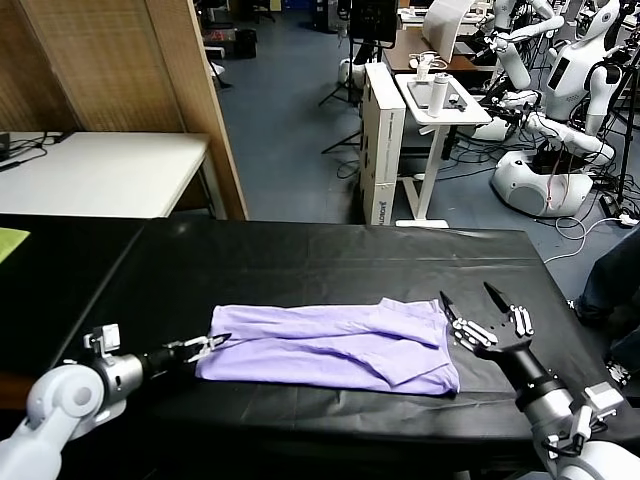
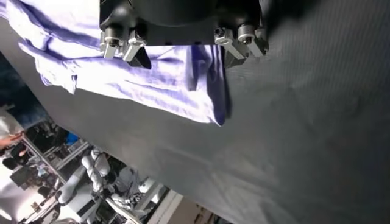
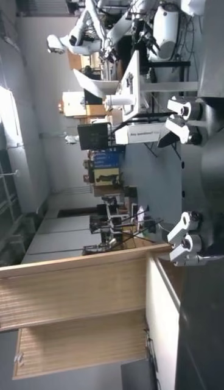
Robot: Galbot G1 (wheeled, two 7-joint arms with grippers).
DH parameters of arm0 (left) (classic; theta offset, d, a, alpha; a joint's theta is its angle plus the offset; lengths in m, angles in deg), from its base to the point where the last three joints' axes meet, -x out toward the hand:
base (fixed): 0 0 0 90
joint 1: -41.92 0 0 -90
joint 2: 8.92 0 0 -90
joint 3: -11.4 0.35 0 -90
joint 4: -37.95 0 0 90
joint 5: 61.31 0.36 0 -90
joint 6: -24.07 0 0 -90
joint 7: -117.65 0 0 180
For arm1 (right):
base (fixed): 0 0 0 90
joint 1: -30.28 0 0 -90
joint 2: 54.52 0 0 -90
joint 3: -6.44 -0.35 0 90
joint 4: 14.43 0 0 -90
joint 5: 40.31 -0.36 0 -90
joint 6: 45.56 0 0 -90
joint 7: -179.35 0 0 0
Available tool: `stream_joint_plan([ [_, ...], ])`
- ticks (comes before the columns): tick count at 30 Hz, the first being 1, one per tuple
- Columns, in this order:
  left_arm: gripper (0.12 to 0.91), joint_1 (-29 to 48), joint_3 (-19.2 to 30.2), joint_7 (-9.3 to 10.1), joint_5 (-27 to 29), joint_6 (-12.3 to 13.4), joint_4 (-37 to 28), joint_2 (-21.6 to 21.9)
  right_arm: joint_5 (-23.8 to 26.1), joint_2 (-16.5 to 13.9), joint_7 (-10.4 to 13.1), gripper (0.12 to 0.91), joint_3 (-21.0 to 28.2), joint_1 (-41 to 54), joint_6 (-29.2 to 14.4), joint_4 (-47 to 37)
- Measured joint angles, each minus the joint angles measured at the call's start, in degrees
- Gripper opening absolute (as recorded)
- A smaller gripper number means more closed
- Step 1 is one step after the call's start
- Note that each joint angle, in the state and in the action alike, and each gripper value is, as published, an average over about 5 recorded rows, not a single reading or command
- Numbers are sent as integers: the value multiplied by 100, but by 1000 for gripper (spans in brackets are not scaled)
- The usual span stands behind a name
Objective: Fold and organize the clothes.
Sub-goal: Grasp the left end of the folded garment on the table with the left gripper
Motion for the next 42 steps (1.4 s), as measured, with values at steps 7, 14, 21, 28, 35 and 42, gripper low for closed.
stream_joint_plan([
  [7,907,18,41,-4,-27,-7,24,-63,48,43,4,907,60,19,9,33],
  [14,904,88,108,-4,-20,-7,4,-146,64,59,4,907,56,8,12,67],
  [21,837,110,136,30,4,-7,-11,-190,95,86,4,907,74,11,11,67],
  [28,549,104,134,61,22,-26,-6,-199,146,138,1,907,130,27,4,60],
  [35,185,89,92,65,72,-29,39,-228,221,179,-1,907,195,57,-7,32],
  [42,164,31,-76,125,653,-26,173,-216,256,192,25,907,303,171,-8,-59],
])
